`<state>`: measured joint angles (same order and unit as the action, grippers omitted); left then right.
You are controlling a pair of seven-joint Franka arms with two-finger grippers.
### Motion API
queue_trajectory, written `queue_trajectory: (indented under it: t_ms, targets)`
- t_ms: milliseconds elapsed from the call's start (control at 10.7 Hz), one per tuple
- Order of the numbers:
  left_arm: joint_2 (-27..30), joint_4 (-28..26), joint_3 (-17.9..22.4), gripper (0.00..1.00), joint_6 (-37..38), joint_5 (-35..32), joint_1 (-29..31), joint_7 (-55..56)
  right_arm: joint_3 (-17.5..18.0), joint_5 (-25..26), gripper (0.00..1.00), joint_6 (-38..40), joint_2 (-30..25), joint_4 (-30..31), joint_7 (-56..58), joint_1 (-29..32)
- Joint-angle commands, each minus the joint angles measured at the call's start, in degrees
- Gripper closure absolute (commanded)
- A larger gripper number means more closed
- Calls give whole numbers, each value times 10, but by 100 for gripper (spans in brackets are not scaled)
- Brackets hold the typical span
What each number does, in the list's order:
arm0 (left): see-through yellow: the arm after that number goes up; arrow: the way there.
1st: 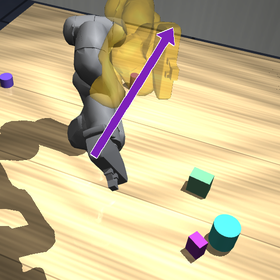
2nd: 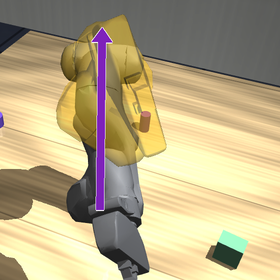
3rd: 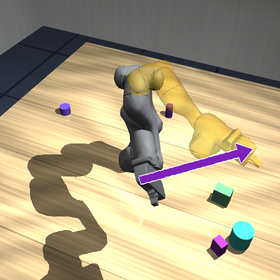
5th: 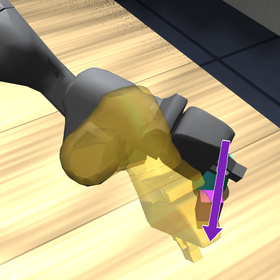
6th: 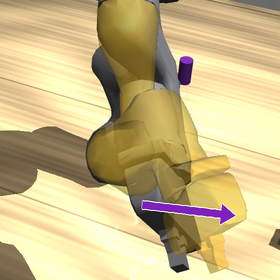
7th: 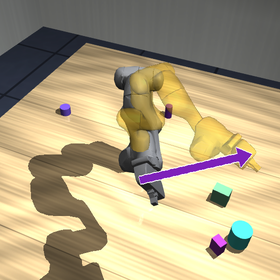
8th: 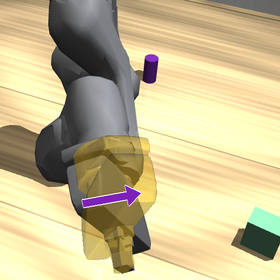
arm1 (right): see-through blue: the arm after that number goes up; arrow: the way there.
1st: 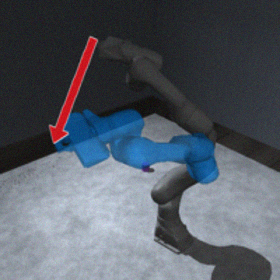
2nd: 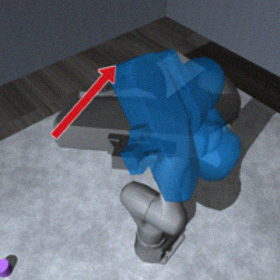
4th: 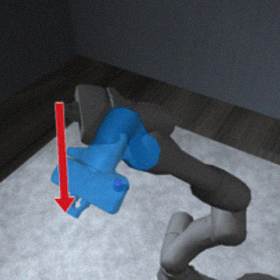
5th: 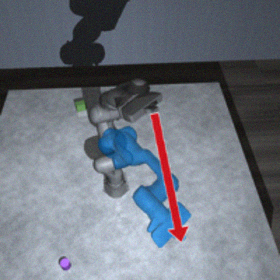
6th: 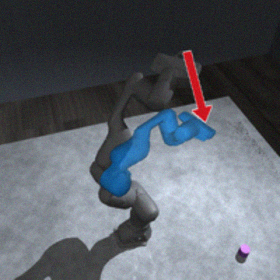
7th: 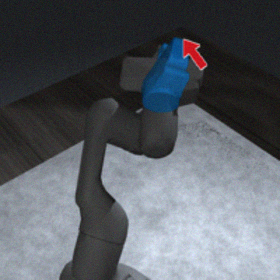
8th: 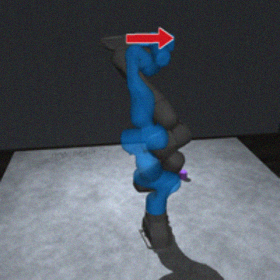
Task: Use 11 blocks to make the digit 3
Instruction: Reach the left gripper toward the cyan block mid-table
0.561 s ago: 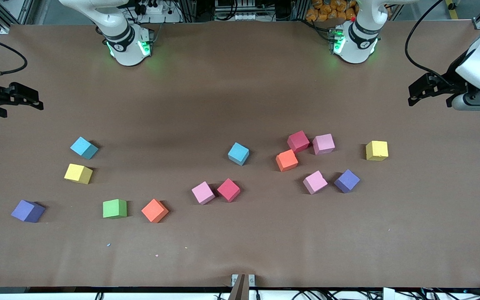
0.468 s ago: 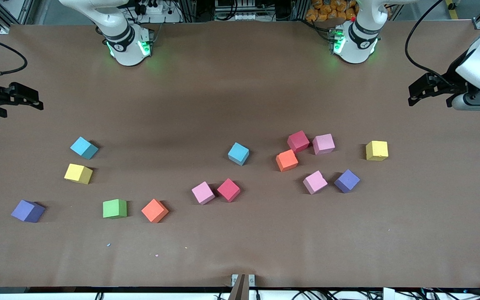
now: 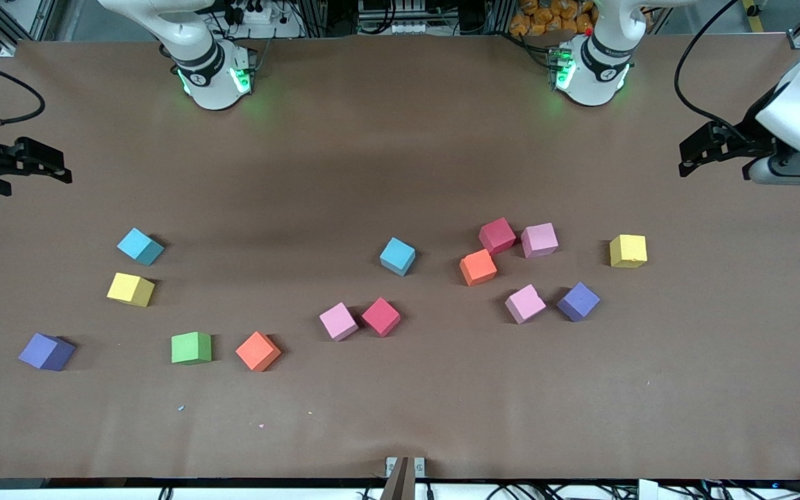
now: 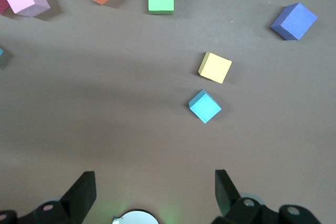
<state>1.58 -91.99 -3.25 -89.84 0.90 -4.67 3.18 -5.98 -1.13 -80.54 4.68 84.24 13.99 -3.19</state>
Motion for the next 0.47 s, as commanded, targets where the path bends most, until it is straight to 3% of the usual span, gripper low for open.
queue_trajectory:
  t_ms: [0, 374]
  targets:
    - [-18, -6, -1, 0, -13, -12, -14, -8, 7, 0, 0, 7, -5, -4, -1, 10]
    - [-72, -15, -33, 0, -52, -9, -31, -1, 7, 0, 0, 8, -5, -4, -1, 10]
